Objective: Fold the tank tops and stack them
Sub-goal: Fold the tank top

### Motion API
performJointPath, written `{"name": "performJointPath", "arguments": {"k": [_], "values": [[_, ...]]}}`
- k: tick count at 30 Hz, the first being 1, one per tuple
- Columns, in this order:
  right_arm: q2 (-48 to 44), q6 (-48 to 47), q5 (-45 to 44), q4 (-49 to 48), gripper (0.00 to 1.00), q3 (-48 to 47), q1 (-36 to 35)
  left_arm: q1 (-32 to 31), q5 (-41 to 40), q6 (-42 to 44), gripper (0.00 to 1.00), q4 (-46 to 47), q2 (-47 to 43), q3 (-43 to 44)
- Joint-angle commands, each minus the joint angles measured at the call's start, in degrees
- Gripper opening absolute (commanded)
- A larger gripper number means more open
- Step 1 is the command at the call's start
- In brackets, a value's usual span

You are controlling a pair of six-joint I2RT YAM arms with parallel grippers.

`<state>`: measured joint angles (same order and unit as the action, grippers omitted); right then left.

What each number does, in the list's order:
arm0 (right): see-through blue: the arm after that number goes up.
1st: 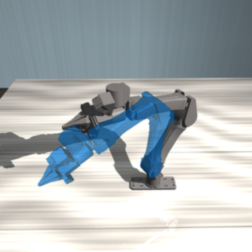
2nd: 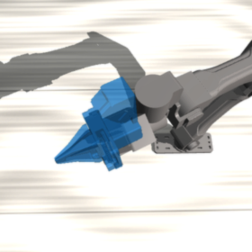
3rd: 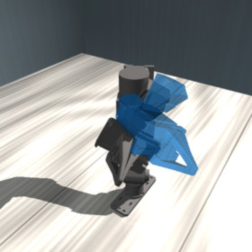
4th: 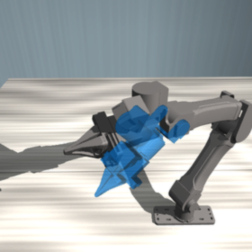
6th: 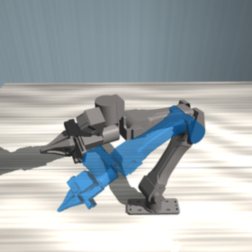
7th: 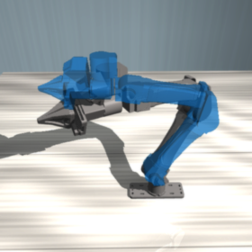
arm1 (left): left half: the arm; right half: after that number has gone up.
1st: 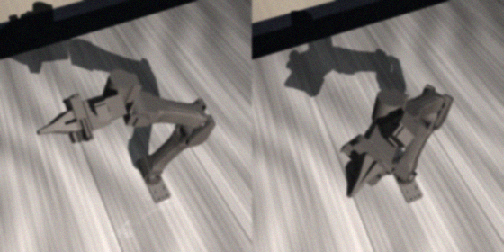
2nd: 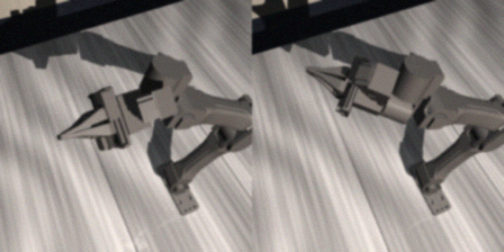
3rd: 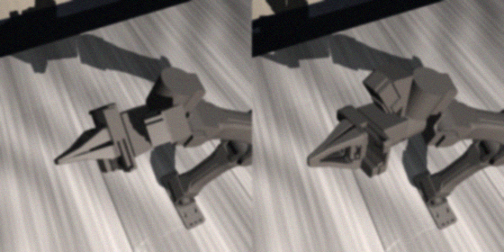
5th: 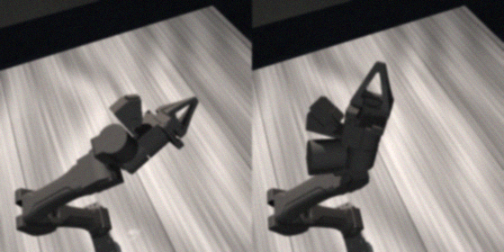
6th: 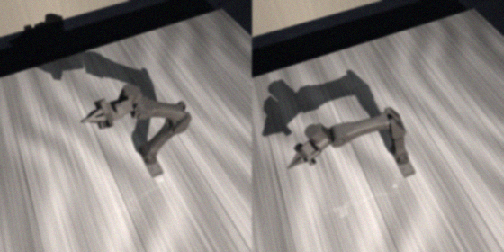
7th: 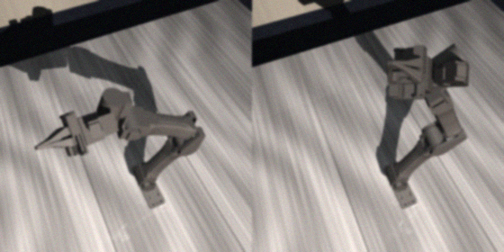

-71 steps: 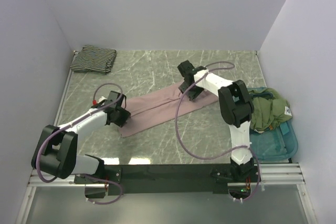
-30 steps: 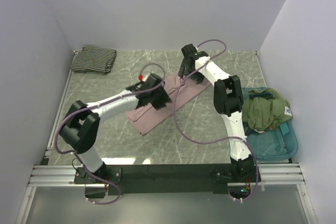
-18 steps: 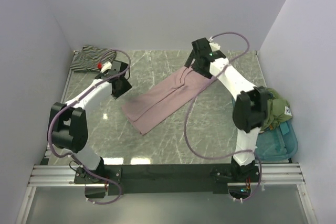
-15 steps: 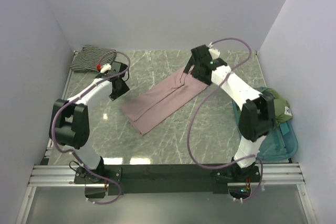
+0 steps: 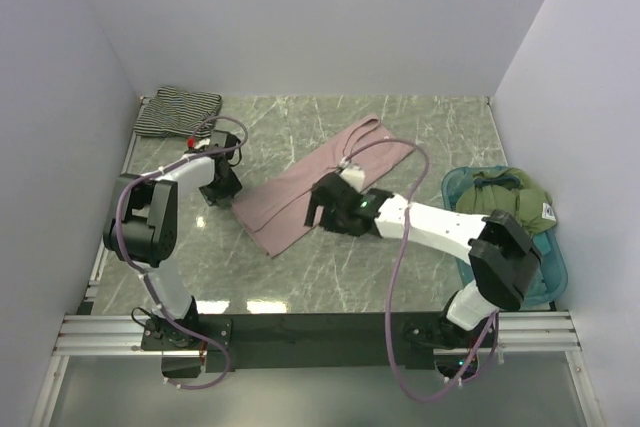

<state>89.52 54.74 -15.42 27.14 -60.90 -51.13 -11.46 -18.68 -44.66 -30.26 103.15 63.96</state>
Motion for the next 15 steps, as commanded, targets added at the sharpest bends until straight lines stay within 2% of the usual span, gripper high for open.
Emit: {"name": "performJointPath", "arguments": {"k": [1, 6, 9, 15], "values": [[1.09, 6.51, -2.51, -4.37, 0.92, -0.09, -5.9, 0.04, 4.87, -0.68, 0.55, 1.61, -0.32, -4.62], [5.23, 10.73, -3.39, -6.21, 0.89, -0.01, -10.65, -0.22, 7.95, -5.34, 0.43, 4.59, -2.08, -9.55], [6.55, 12.05, -4.62, -6.04, 0.88, 0.78, -11.18, -1.1, 8.92, -8.15, 0.36, 6.43, -3.57, -13.76], [5.85, 12.67, -5.93, -5.69, 0.88, 3.16, -11.0, -5.05, 8.04, -12.99, 0.23, 7.32, -5.86, -16.67]]}}
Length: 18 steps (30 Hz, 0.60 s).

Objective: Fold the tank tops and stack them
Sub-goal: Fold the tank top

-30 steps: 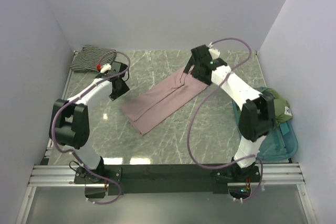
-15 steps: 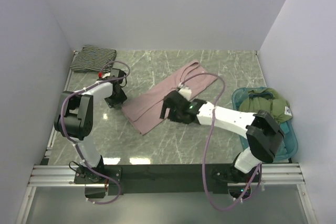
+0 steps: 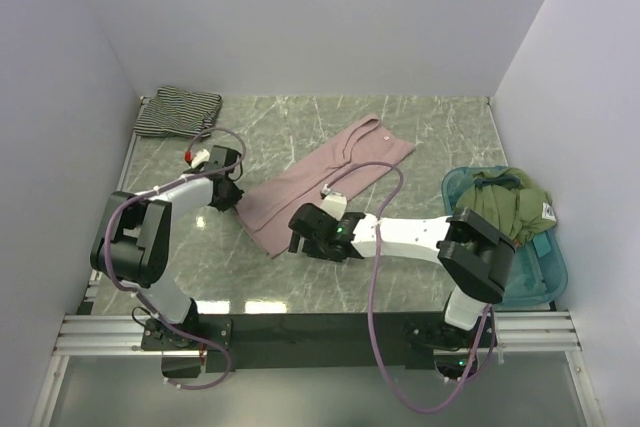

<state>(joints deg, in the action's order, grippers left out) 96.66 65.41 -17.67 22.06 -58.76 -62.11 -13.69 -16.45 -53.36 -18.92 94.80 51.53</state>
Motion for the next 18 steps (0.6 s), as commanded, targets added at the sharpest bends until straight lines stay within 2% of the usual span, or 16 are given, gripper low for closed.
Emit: {"name": "performJointPath", "arguments": {"k": [1, 2, 4, 7, 12, 18], "values": [[-1.65, 2.09, -4.38, -0.18, 0.88, 1.02, 0.14, -3.44, 5.73, -5.25, 0.2, -3.94, 1.97, -4.42], [-2.17, 2.09, -5.52, 1.04, 0.88, 1.11, 0.32, -4.75, 5.38, -5.78, 0.12, -4.02, 1.62, -4.59], [-3.05, 2.36, -6.32, 2.1, 0.88, 1.81, 0.93, -5.9, 4.85, -7.62, 0.01, -4.81, 0.91, -4.86], [-4.28, 2.18, -6.67, 2.37, 0.89, 3.91, 3.56, -8.01, 5.11, -9.99, 0.01, -4.64, -0.67, -6.43], [-6.49, -0.27, -5.88, 3.33, 0.9, 6.03, 12.6, -12.74, 5.98, -14.65, 0.01, -3.67, -3.13, -10.47], [-5.0, -4.76, -9.48, 8.87, 0.93, 0.69, 21.3, -19.7, 7.22, -20.28, 0.01, -3.14, -4.01, -12.32]]}}
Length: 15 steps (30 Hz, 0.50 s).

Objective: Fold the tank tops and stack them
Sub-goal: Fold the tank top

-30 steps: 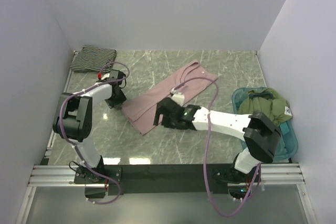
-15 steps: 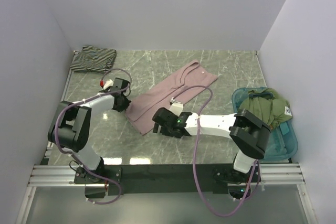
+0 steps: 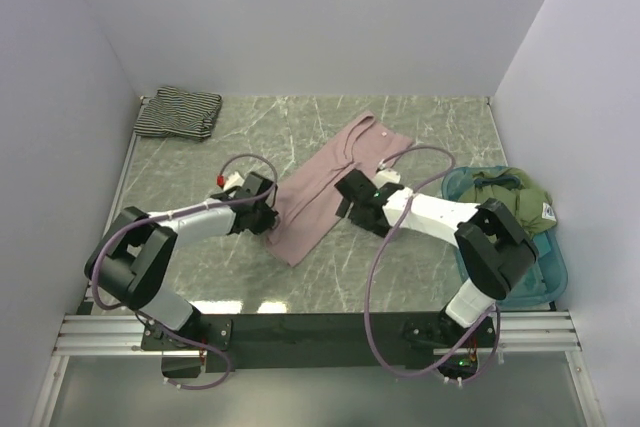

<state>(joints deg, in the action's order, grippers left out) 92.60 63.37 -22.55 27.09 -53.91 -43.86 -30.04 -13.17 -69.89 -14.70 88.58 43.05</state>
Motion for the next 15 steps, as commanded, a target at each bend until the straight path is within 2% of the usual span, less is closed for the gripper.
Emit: {"name": "performJointPath", "arguments": {"k": [1, 7, 11, 15], "values": [[-0.23, -3.25, -5.4, 4.45, 0.93, -5.14, 4.12, -4.23, 4.29, -5.33, 0.01, -7.36, 2.04, -3.93], [8.28, -10.37, -3.65, 6.92, 0.94, -13.49, 13.25, -14.24, 3.06, -14.02, 0.01, -10.26, 0.37, -4.37], [13.3, -15.98, -0.14, 7.01, 0.94, -19.46, 17.47, -23.19, 4.02, -20.19, 0.01, -11.84, 1.68, -4.03], [17.44, -19.77, 1.88, 7.45, 0.93, -23.25, 20.38, -30.5, 4.38, -23.27, 0.01, -14.65, 5.54, 0.7]]}}
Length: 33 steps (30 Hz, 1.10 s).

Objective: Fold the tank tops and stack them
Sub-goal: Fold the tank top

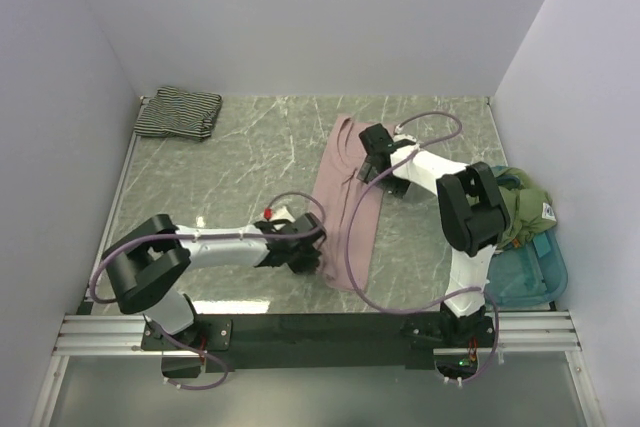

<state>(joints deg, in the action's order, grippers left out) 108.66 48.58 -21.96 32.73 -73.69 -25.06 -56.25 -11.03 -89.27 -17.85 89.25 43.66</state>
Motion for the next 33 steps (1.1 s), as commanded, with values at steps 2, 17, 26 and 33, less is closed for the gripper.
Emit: {"name": "performJointPath", "arguments": {"k": [2, 17, 26, 33], "values": [[2.78, -7.17, 2.79, 1.28, 0.93, -5.05, 2.81, -6.76, 2.67, -4.15, 0.01, -12.65, 5.67, 1.77], [-3.88, -10.7, 4.03, 2.77, 0.92, -4.82, 4.49, -2.65, -1.02, -0.47, 0.13, -25.22, -9.79, -0.5], [-26.81, -6.92, 8.32, -3.2, 0.92, 21.46, 0.72, -1.5, 1.53, 12.44, 0.56, -16.45, -17.53, -1.2], [-39.83, 2.64, 10.96, -3.21, 0.92, 35.97, -9.65, -0.62, 7.24, 19.57, 0.58, -6.07, -15.6, -5.77]]}}
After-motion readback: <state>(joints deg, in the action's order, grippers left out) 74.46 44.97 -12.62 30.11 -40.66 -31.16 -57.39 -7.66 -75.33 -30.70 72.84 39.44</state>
